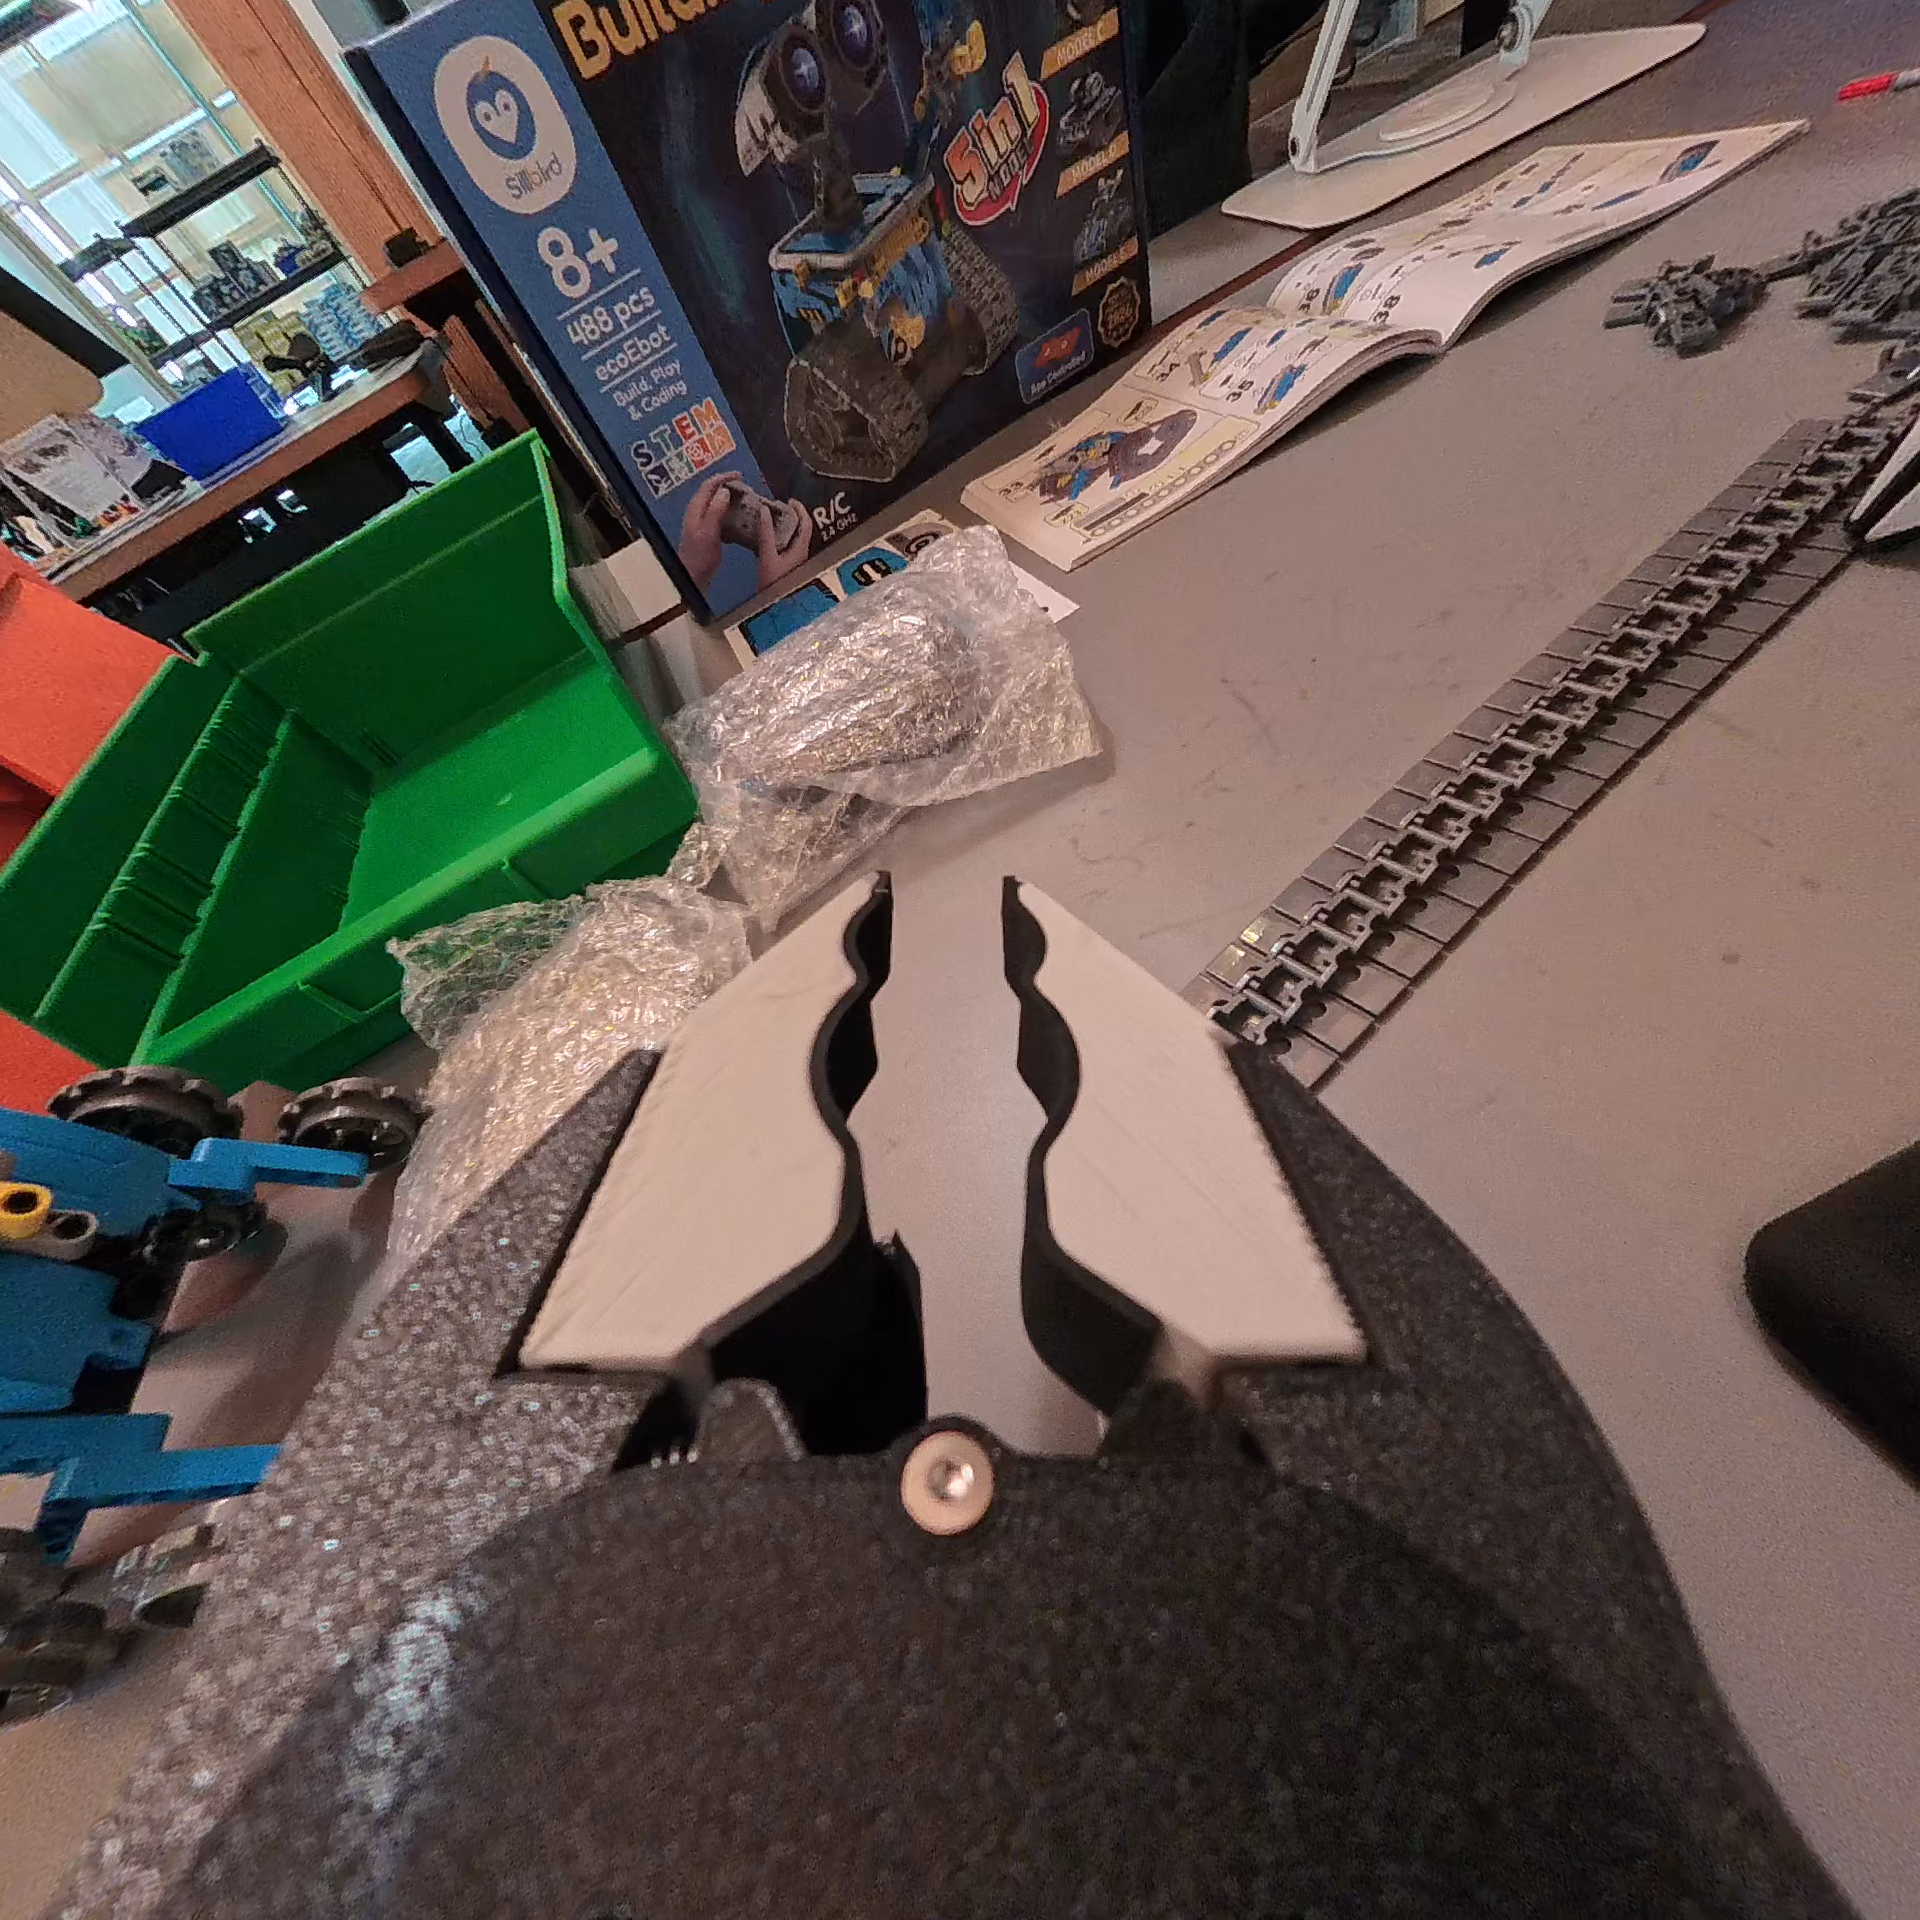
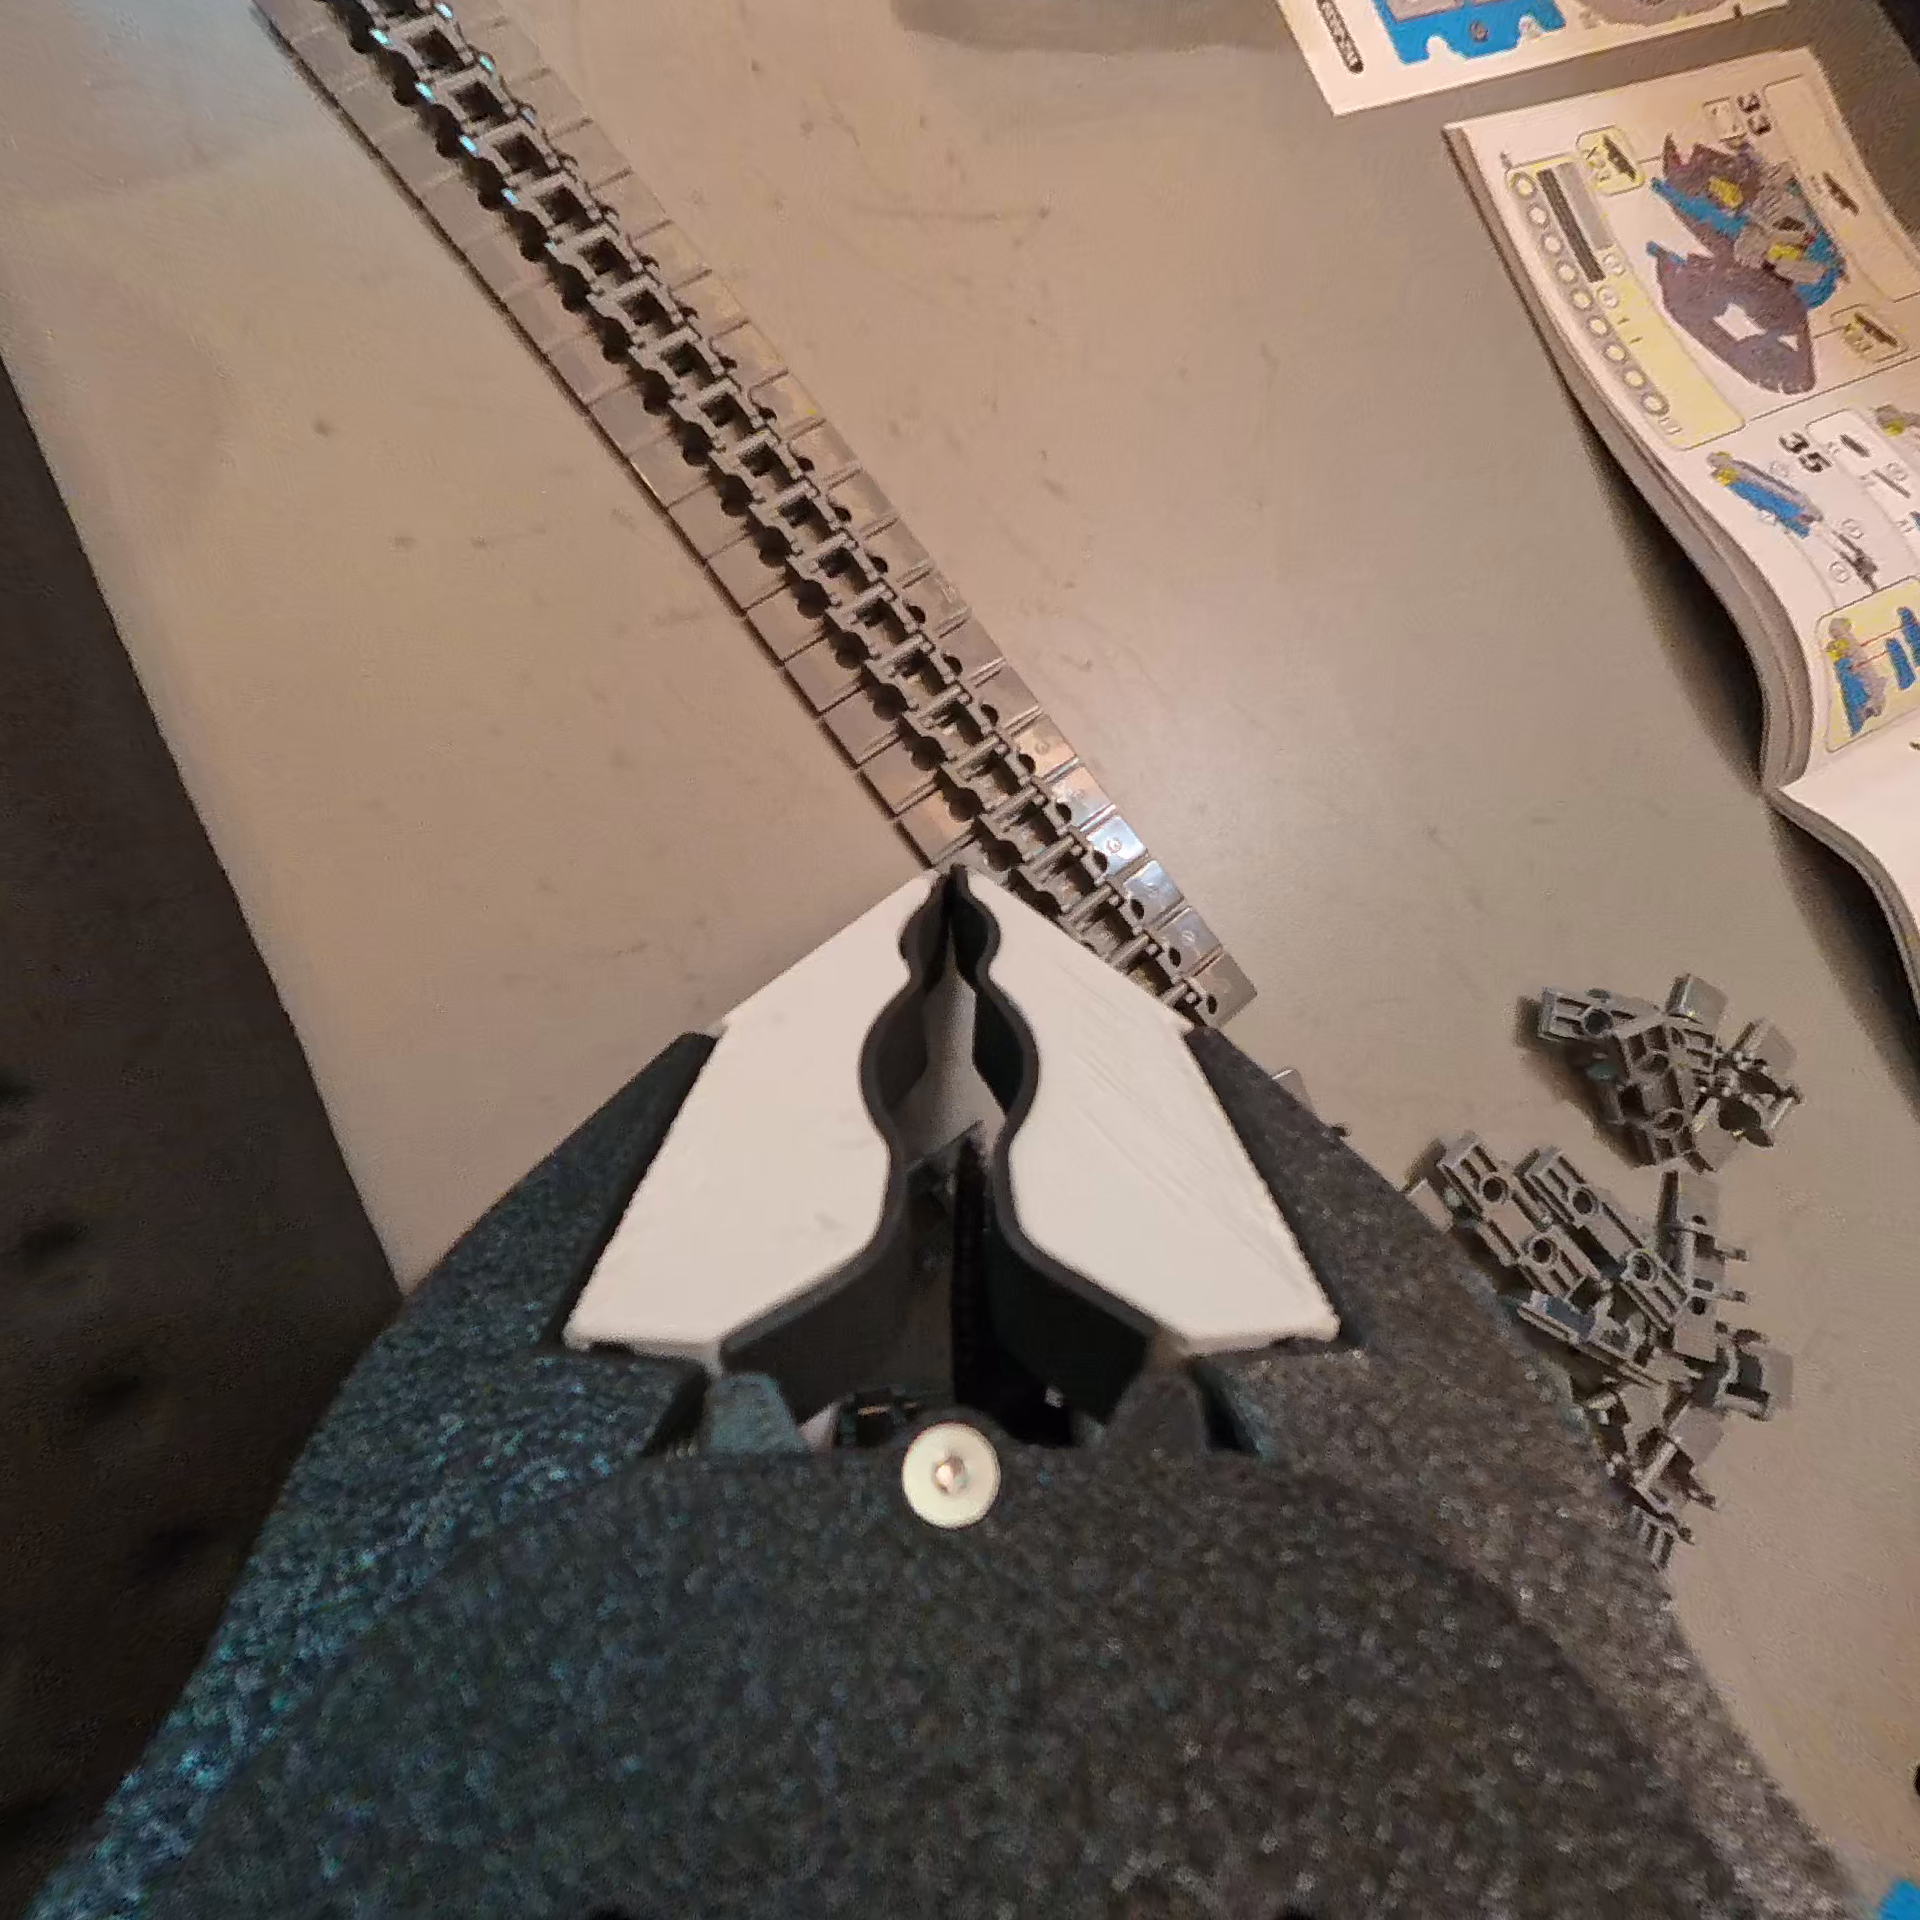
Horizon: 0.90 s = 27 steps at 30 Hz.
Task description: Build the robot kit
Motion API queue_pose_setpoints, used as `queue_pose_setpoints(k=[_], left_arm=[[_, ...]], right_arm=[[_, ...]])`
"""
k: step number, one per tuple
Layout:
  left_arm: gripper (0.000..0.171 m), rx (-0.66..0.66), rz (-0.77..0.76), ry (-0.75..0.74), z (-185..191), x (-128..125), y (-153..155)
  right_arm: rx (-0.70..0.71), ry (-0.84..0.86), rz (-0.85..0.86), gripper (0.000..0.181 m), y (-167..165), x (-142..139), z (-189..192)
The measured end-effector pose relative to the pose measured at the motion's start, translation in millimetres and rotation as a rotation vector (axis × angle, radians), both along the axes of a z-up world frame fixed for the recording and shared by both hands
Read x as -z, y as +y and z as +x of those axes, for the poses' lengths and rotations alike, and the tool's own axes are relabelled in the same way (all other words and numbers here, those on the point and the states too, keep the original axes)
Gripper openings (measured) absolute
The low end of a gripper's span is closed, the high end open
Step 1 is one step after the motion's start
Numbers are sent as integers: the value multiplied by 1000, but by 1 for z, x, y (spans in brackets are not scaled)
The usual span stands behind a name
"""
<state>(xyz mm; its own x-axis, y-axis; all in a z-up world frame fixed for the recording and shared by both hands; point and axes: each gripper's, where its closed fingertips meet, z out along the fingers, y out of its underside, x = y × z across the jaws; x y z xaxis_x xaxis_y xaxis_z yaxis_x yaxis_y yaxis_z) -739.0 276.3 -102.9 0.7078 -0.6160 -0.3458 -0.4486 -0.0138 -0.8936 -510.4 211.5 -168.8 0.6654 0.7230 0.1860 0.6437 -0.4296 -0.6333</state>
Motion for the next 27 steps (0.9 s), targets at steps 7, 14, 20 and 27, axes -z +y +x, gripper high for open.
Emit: queue_pose_setpoints(k=[7,14,20,27], left_arm=[[20,2,4,-5,0,-1,0],[20,2,8,-5,0,-1,-1],[20,2,12,-3,0,-2,-1],[20,3,12,-7,0,-2,-1]], right_arm=[[-16,11,0,0,0,-2,-8],[-24,5,-14,0,0,0,-11],[-37,7,-14,0,1,-1,-17],[-51,11,-23,0,2,0,-23]])
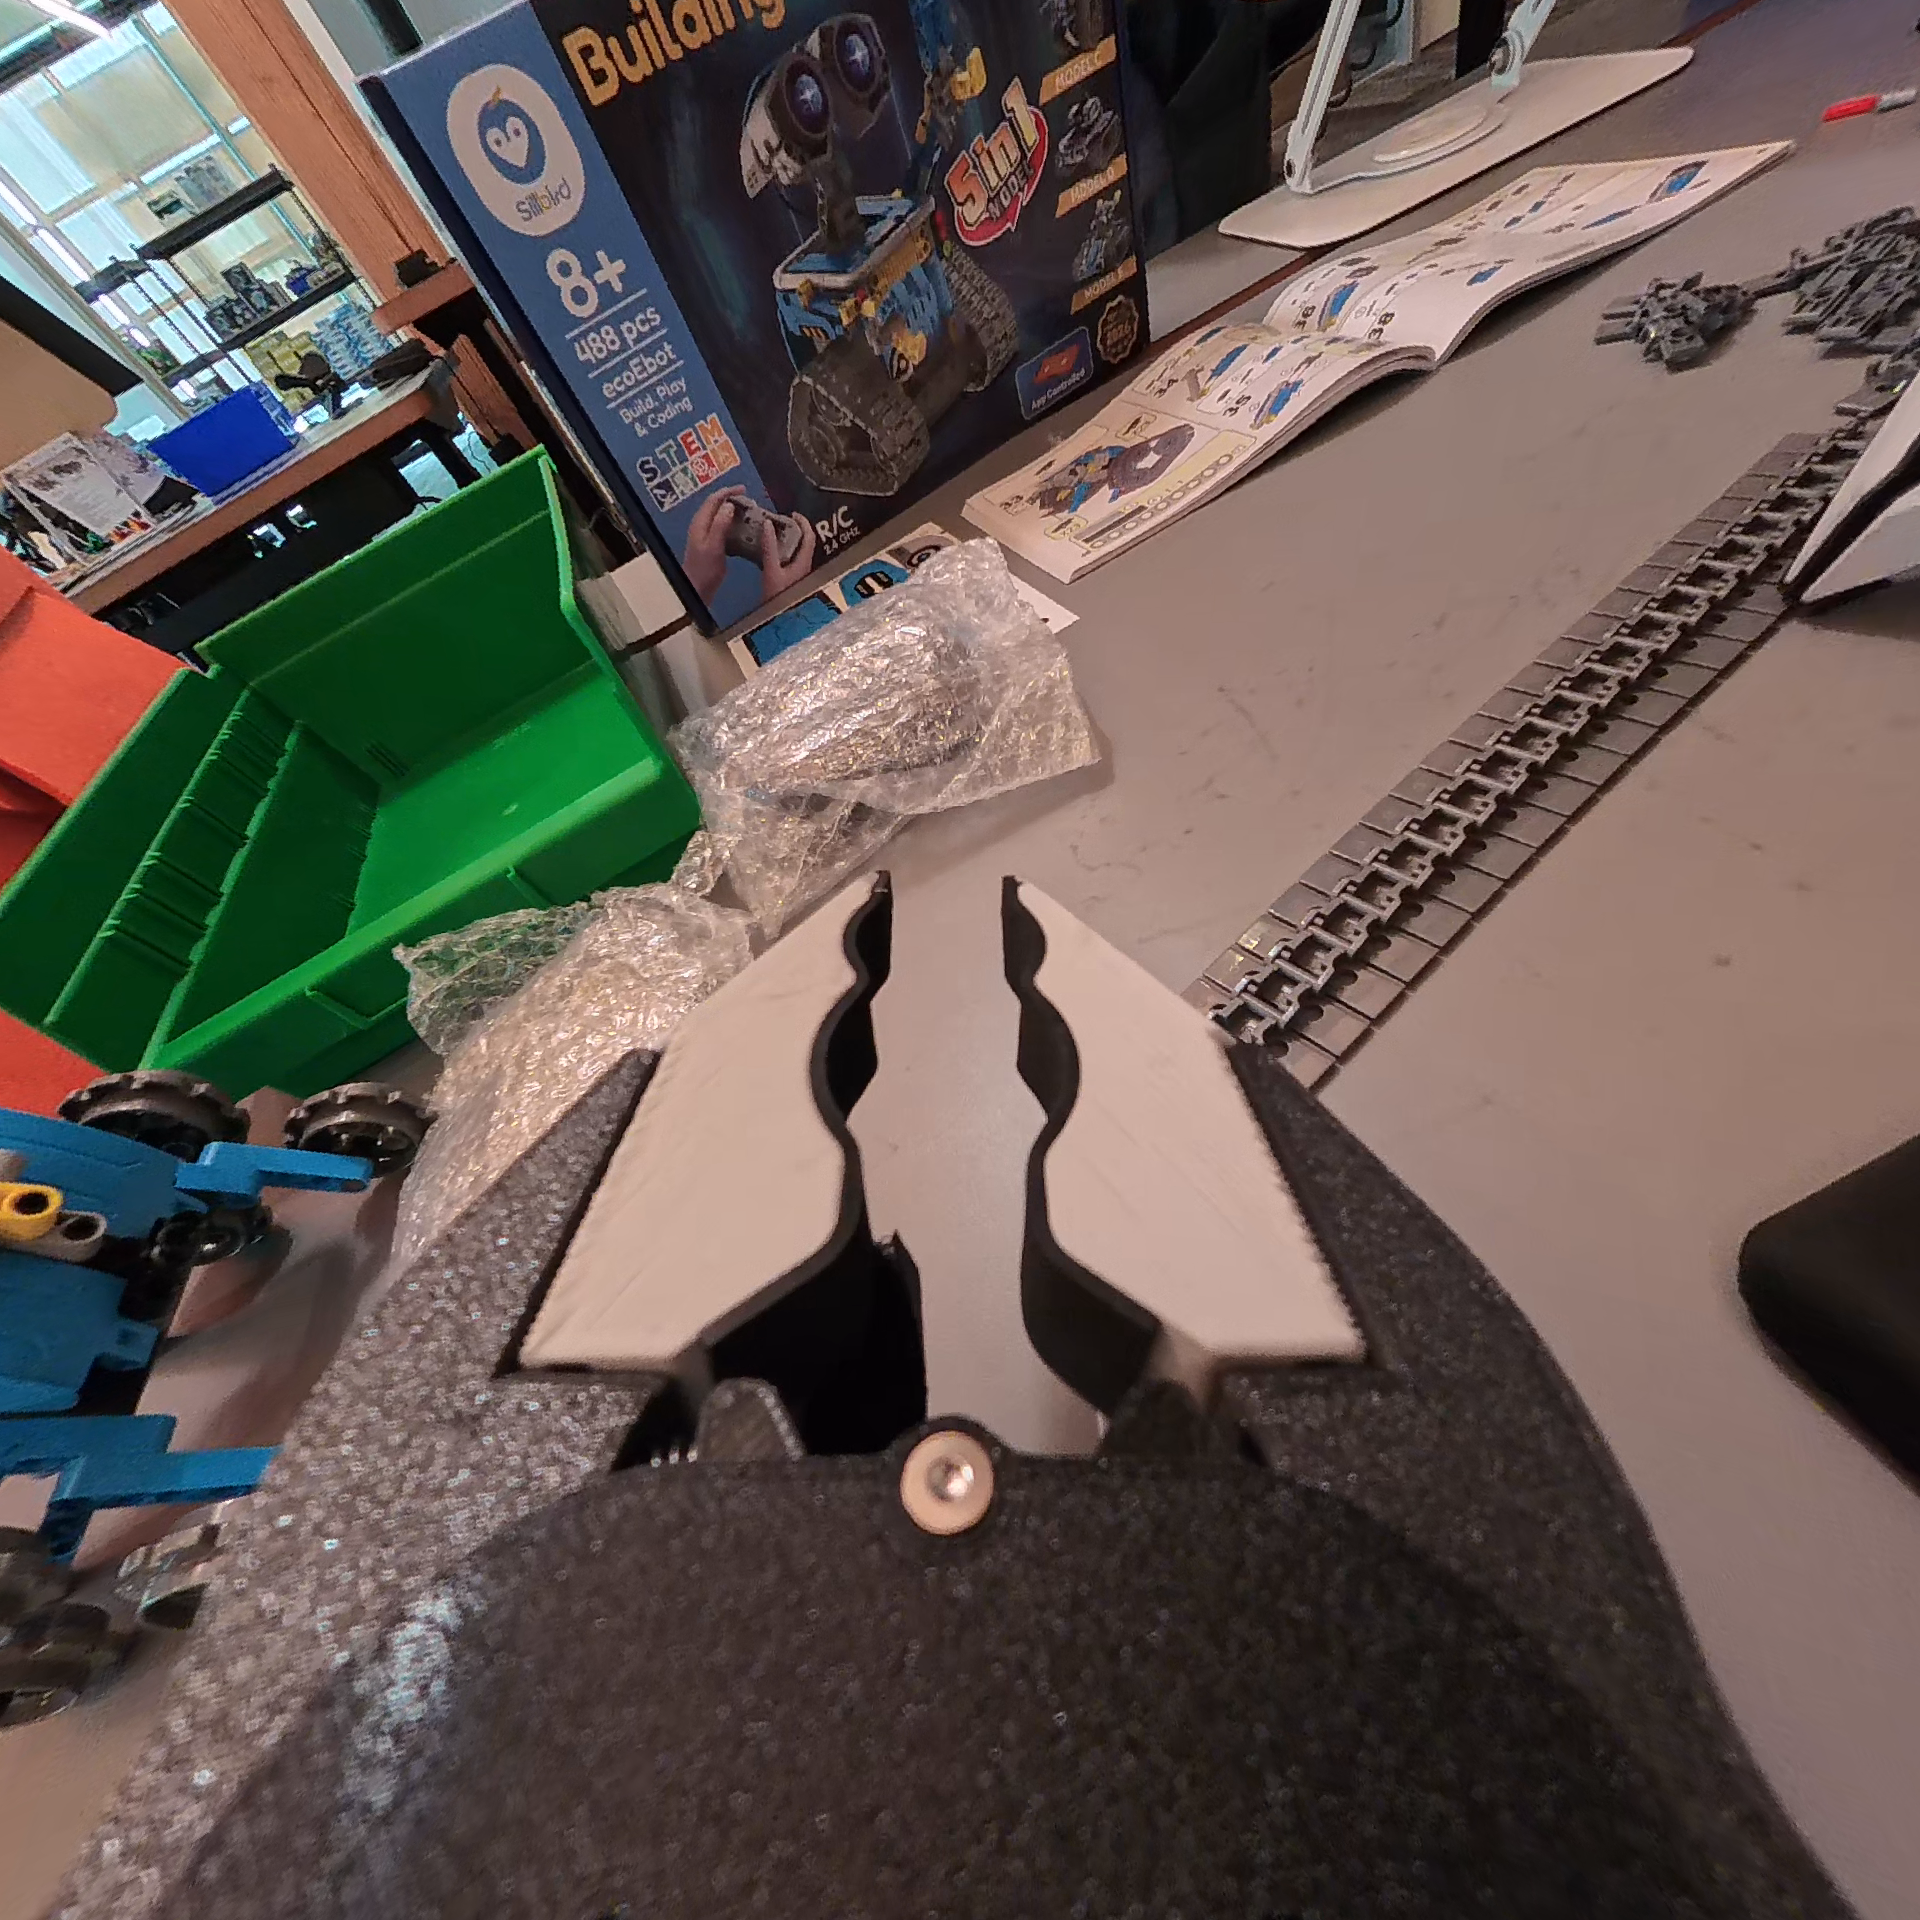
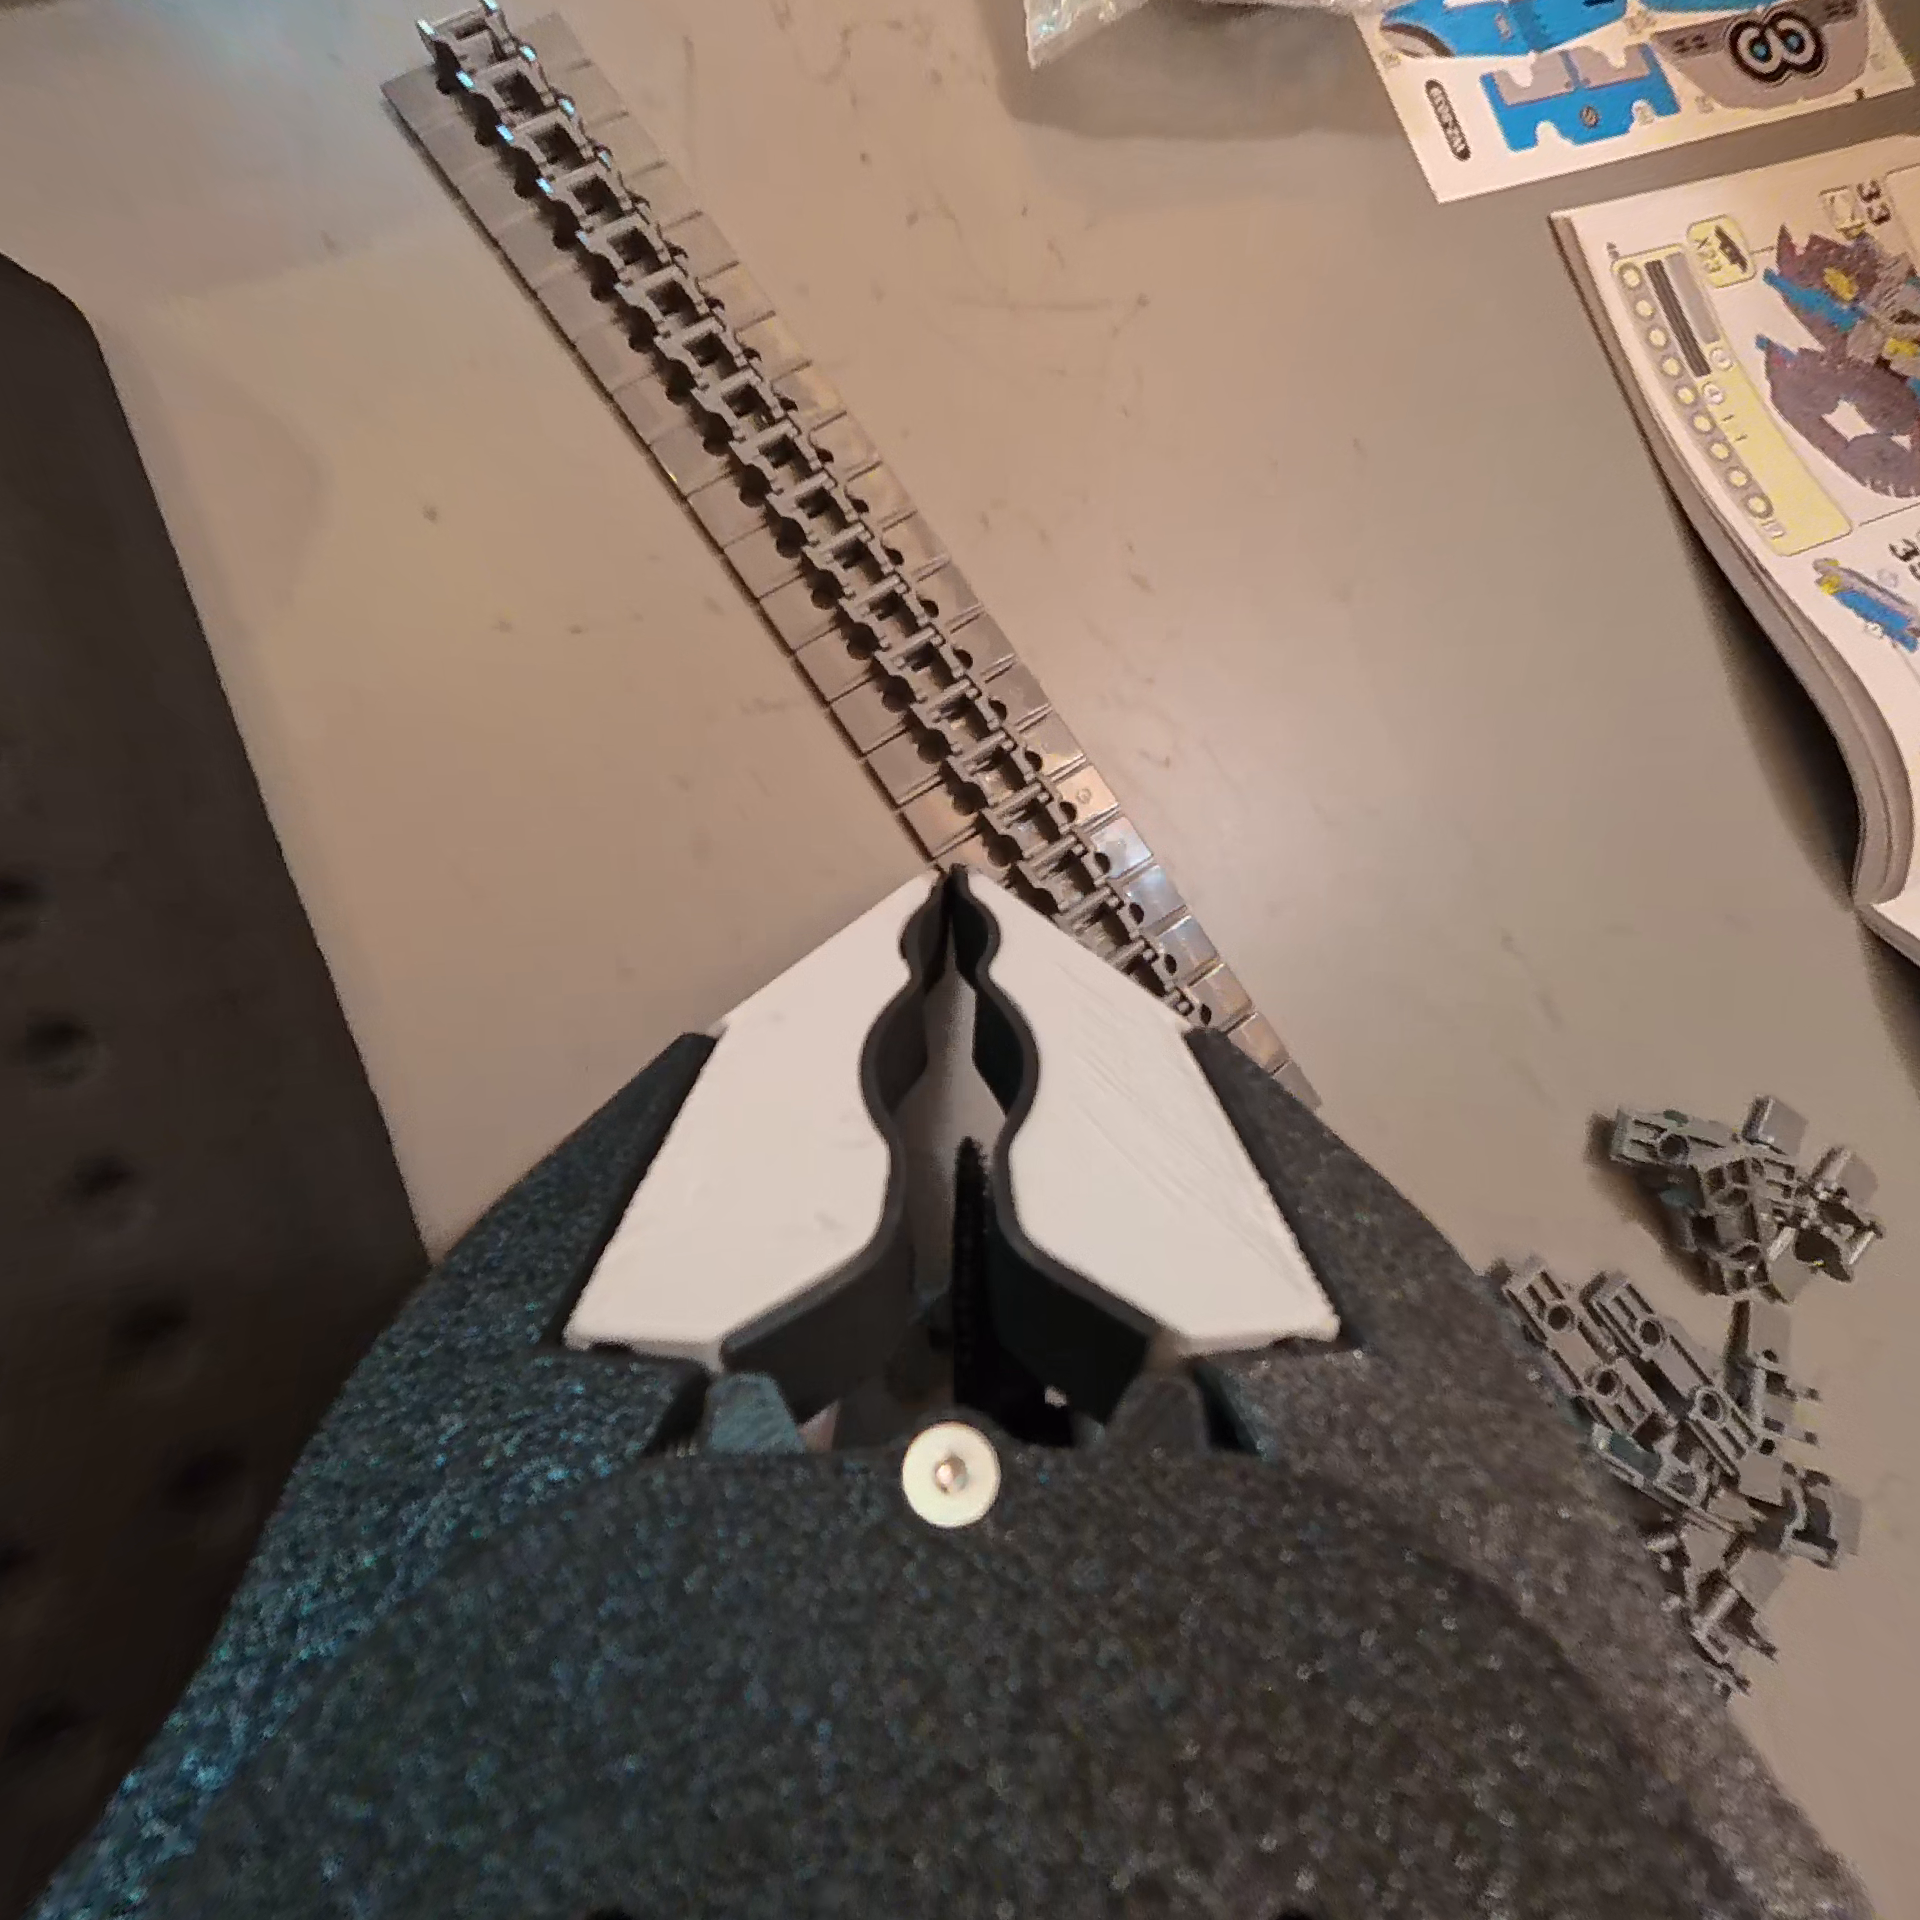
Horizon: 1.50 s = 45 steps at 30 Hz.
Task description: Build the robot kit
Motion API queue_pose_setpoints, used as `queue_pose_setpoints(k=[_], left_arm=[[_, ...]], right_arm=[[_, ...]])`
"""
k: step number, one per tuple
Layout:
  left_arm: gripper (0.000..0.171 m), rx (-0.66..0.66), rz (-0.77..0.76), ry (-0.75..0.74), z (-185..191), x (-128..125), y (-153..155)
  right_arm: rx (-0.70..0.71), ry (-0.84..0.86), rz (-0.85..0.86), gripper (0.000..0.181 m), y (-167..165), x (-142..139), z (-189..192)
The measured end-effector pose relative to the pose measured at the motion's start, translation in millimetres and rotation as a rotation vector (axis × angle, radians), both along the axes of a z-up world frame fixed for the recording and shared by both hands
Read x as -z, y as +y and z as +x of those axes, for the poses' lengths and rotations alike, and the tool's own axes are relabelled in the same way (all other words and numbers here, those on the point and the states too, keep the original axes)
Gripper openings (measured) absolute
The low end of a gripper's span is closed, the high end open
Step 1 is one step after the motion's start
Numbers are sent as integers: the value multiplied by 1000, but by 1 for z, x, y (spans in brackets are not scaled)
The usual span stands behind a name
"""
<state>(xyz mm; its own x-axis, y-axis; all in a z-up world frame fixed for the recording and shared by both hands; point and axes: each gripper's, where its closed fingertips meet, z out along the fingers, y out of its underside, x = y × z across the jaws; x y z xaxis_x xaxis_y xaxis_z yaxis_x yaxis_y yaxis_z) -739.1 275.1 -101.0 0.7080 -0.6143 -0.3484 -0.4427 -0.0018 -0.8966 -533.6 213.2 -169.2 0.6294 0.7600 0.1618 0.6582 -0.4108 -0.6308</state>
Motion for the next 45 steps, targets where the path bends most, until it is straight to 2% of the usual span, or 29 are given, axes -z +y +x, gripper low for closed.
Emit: queue_pose_setpoints(k=[36,45], left_arm=[[21,14,16,-14,0,-3,-3],[20,21,18,-27,0,-5,-4]], right_arm=[[-84,19,-21,0,2,-6,-32],[-94,5,-43,0,3,0,-36]])
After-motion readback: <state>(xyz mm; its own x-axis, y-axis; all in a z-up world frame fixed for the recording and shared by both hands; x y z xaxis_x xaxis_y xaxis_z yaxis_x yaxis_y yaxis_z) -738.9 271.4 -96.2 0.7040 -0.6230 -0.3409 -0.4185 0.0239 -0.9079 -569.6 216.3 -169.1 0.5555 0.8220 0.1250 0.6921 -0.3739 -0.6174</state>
